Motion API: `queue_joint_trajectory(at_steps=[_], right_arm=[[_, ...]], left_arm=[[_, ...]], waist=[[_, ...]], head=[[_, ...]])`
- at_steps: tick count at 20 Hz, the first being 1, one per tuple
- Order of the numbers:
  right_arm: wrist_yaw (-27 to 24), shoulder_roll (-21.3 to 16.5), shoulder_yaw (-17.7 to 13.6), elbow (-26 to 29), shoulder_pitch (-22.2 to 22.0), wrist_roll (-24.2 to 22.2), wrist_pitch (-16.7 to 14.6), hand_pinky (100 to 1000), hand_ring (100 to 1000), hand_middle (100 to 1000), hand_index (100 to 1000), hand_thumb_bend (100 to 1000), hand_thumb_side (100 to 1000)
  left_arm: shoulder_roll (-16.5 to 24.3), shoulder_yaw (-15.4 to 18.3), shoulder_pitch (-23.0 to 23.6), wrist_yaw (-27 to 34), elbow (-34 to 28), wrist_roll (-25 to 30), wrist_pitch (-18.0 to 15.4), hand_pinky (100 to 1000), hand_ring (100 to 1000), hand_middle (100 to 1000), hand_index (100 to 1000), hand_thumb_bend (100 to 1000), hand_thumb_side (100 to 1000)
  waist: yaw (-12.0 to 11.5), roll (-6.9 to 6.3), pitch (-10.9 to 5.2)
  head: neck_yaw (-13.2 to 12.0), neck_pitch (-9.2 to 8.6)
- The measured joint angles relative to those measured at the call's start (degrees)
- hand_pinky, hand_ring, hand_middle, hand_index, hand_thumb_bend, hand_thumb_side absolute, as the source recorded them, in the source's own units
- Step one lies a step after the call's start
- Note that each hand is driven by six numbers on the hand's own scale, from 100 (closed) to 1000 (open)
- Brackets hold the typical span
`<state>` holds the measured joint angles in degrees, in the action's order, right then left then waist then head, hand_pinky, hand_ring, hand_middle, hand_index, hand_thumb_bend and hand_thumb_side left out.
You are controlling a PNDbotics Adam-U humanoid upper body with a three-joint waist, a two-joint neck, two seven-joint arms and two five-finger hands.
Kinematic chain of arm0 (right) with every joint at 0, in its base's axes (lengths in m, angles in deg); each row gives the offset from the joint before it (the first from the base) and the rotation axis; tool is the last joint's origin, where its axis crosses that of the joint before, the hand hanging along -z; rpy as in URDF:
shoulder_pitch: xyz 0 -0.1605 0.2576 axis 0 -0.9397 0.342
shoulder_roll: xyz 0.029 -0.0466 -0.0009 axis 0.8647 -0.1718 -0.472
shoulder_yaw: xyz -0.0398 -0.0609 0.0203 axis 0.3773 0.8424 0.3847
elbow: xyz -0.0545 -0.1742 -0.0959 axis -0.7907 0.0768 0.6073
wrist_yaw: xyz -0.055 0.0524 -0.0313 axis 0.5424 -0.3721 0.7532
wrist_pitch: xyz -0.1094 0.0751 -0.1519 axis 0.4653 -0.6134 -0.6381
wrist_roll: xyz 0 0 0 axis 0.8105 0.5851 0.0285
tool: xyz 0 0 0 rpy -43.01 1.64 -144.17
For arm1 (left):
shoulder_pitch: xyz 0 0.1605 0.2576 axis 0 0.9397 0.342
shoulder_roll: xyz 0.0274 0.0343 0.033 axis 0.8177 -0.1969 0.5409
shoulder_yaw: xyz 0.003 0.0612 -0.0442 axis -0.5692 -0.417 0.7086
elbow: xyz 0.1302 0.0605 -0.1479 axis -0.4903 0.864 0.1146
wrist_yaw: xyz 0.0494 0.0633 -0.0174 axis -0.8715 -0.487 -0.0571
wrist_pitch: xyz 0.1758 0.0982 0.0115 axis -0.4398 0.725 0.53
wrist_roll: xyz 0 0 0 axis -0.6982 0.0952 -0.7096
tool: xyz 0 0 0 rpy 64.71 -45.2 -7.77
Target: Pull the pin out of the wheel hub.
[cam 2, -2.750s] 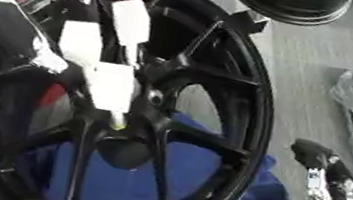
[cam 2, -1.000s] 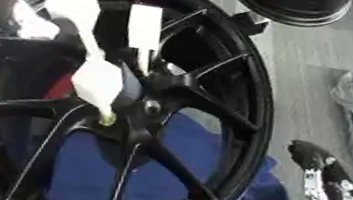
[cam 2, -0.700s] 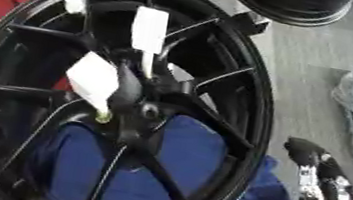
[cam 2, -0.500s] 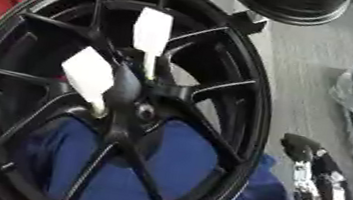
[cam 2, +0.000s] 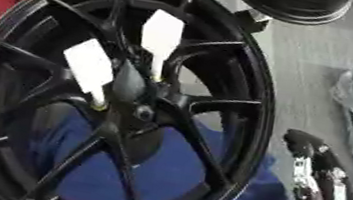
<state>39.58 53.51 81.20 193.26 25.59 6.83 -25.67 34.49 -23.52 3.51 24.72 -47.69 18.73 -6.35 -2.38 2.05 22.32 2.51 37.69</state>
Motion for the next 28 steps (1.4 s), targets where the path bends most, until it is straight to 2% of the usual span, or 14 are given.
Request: queue_joint_trajectory(at_steps=[1, 3, 4, 5, 6, 7, 8, 9, 10, 13, 16, 19, 24, 28], right_arm=[[0.0, 0.1, -0.2, 0.0, 0.0, 0.1, -0.1, 842, 778, 718, 702, 100, 646], [0.0, 0.1, -0.4, 0.0, 0.1, 0.3, -0.3, 842, 778, 718, 702, 100, 644], [0.0, 0.3, -0.6, 0.0, 0.1, 0.4, -0.4, 842, 778, 718, 702, 100, 649], [0.0, 0.4, -0.6, 0.0, 0.2, 0.5, -0.4, 842, 778, 718, 702, 100, 643], [0.0, 0.5, -0.7, 0.0, 0.3, 0.6, -0.4, 842, 778, 718, 702, 100, 642], [0.0, 0.5, -0.8, 0.0, 0.4, 0.6, -0.5, 842, 778, 718, 702, 100, 642], [0.0, 0.5, -0.9, 0.0, 0.5, 0.7, -0.5, 842, 778, 718, 702, 100, 642], [0.0, 0.6, -0.9, 0.0, 0.5, 0.7, -0.5, 842, 778, 718, 702, 100, 645], [0.0, 0.7, -0.9, 0.0, 0.5, 0.7, -0.5, 842, 778, 718, 702, 100, 648], [0.0, 1.1, -0.9, 0.0, 0.5, 0.7, -0.5, 842, 778, 718, 702, 100, 648], [0.0, 1.1, -0.9, 0.0, 0.5, 0.7, -0.5, 842, 778, 718, 702, 100, 648], [0.0, 1.1, -0.8, 0.0, 0.5, 0.7, -0.5, 842, 778, 718, 702, 100, 644], [0.0, 1.2, -0.5, 0.0, 0.5, 0.5, -0.6, 842, 778, 718, 702, 100, 643], [-0.1, 1.4, -0.5, 0.0, 0.7, 0.2, -0.9, 841, 778, 718, 702, 100, 640]], left_arm=[[-0.1, 0.7, 1.8, -0.3, 0.2, -1.0, 0.1, 408, 482, 442, 382, 230, 100], [-0.6, 1.9, 4.7, -0.9, 0.3, -2.5, 0.5, 446, 503, 463, 416, 291, 100], [-1.0, 2.3, 6.0, -1.2, 0.3, -3.1, 0.6, 497, 547, 506, 473, 392, 100], [-1.6, 2.7, 7.4, -1.5, 0.3, -3.6, 0.8, 541, 588, 547, 532, 391, 109], [-2.2, 3.0, 8.5, -1.9, 0.3, -3.8, 0.8, 590, 643, 606, 619, 437, 149], [-2.6, 3.2, 9.4, -2.2, 0.3, -3.8, 0.8, 667, 732, 716, 737, 503, 209], [-3.1, 3.4, 10.4, -2.7, 0.3, -3.5, 0.7, 729, 786, 781, 796, 581, 271], [-3.5, 3.4, 11.1, -3.3, 0.3, -2.8, 0.6, 752, 811, 804, 832, 707, 380], [-3.8, 3.6, 11.6, -4.1, 0.3, -1.9, 0.4, 750, 813, 808, 844, 771, 434], [-4.7, 4.1, 12.3, -6.0, 0.4, 0.9, -0.3, 721, 795, 788, 813, 763, 497], [-5.4, 4.7, 12.1, -5.1, -0.4, 0.7, -1.6, 633, 741, 717, 719, 640, 507], [-6.5, 4.9, 11.4, 1.7, -3.8, -5.7, -6.7, 584, 694, 663, 653, 599, 460], [-9.5, 3.0, 11.0, 16.7, -12.4, -20.1, -17.4, 573, 678, 645, 638, 592, 445], [-13.9, 0.3, 10.1, 21.5, -16.4, -23.4, -23.1, 572, 669, 633, 633, 593, 444]], waist=[[-0.1, 0.12, 0.0], [-0.2, 0.34, 0.0], [-0.3, 0.37, 0.0], [-0.3, 0.44, 0.0], [-0.4, 0.56, 0.01], [-0.4, 0.69, 0.01], [-0.4, 0.87, 0.01], [-0.4, 1.0, 0.02], [-0.4, 1.1, 0.02], [-0.4, 1.32, 0.07], [-0.4, 1.4, 0.17], [-0.4, 1.66, 0.18], [0.2, 1.82, 0.41], [0.5, 2.16, 0.56]], head=[[0.1, 0.0], [0.3, -0.02], [0.5, -0.06], [0.6, -0.12], [0.7, -0.28], [0.8, -0.42], [0.9, -0.55], [0.9, -0.57], [1.0, -0.58], [1.1, -0.59], [1.1, -0.6], [1.1, -0.83], [1.0, -1.32], [0.5, -1.57]])
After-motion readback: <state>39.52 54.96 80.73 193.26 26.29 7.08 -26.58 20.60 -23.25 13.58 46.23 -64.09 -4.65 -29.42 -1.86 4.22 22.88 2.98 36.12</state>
